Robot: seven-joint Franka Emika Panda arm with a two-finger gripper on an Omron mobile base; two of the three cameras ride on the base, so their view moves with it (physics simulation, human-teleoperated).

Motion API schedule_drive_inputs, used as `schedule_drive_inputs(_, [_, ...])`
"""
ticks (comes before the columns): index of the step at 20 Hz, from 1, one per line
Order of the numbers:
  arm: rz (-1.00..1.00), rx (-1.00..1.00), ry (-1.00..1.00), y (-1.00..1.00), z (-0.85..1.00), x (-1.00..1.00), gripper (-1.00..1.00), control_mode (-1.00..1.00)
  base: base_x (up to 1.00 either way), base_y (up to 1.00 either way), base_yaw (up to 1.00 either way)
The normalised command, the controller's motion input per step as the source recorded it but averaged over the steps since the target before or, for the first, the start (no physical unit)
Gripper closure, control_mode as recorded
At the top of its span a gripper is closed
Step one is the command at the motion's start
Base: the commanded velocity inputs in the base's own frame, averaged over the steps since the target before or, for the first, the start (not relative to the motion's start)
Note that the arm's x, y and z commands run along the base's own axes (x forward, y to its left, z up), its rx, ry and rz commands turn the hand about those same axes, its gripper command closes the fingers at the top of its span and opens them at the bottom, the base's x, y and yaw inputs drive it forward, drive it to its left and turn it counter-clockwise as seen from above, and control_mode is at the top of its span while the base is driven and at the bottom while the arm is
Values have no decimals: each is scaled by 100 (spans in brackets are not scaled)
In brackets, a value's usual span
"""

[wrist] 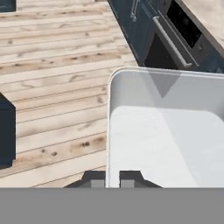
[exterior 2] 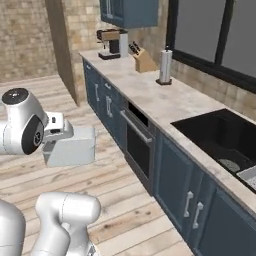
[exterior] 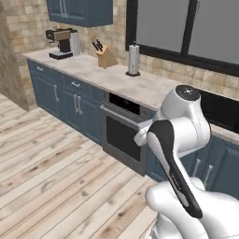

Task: Retrieve the tupperware and aluminum foil from the cabinet and place them on the dining counter near the plate with tomato and sweet potato to prepare for storing leftovers.

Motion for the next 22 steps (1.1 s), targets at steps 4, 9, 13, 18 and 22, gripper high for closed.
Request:
schedule_drive_inputs(4, [0, 0, 0, 0, 0, 0, 100, 100, 79, 0, 66])
schedule_drive_inputs(9, [0, 0, 0, 0, 0, 0, 100, 100, 76, 0, 68])
schedule_drive_inputs(13, [0, 0, 0, 0, 0, 0, 100, 100, 80, 0, 66])
schedule_drive_inputs(18, [0, 0, 0, 0, 0, 0, 100, 100, 96, -8, 61])
schedule_drive_inputs(22, [0, 0, 0, 0, 0, 0, 100, 100, 100, -48, 47])
